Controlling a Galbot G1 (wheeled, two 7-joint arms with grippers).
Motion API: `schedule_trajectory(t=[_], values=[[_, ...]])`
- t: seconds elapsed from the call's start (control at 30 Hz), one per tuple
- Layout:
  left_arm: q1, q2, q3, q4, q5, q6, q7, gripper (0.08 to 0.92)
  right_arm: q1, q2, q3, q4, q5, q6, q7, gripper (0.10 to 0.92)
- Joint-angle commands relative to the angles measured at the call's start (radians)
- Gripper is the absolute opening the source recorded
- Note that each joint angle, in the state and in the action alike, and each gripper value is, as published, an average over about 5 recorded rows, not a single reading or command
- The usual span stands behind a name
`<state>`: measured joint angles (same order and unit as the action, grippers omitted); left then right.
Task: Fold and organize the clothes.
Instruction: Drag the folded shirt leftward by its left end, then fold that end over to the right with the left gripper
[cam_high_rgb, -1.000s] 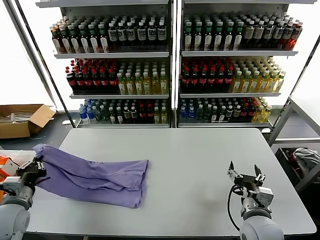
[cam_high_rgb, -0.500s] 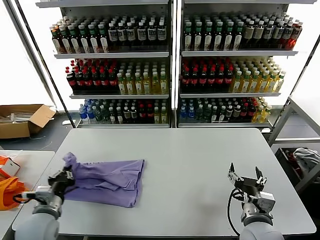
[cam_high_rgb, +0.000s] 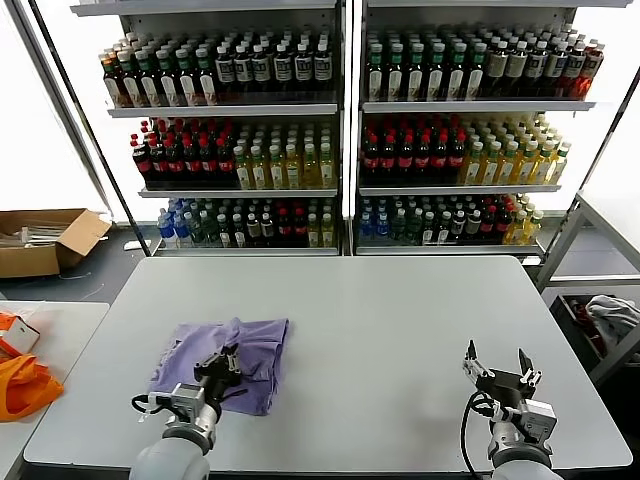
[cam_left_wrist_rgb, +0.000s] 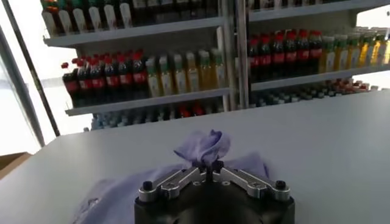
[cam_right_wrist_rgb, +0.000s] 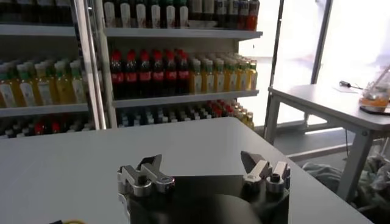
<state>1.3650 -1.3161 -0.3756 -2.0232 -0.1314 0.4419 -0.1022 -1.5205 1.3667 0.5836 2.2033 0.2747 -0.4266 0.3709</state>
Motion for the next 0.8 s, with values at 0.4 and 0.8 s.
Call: schedule_trajectory(t=[0.4, 0.8], values=[[-0.088, -0.046, 0.096, 0.085, 0.048, 0.013, 0.009, 0.103, -0.047, 0.02, -0.025, 0.004, -0.024, 0.028, -0.002, 0.823], [-0.056, -0.061, 0.151, 0.086, -0.115, -0.054, 0.065, 0.212, -0.059, 0.034, -0.045, 0.008, -0.043, 0.037, 0.0, 0.823]])
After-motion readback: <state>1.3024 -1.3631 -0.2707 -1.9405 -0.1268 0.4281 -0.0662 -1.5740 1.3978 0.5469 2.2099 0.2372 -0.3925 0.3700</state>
